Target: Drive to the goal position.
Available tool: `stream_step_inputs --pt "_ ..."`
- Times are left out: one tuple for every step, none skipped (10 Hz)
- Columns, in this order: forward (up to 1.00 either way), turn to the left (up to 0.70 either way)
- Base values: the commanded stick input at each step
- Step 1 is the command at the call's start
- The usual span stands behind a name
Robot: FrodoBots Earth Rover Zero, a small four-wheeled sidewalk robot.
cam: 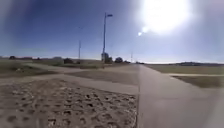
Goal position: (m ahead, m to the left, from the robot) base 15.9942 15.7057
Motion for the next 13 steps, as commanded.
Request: stream_step_inputs --pt "1.00 0.00" --pt "1.00 0.00" --pt "1.00 0.00" --pt "1.00 0.00" --pt "1.00 0.00" --pt "1.00 0.00" --pt "1.00 0.00" --pt "1.00 0.00" --pt "1.00 0.00" --pt "1.00 0.00" --pt "1.00 0.00" --pt "1.00 0.00" --pt "1.00 0.00"
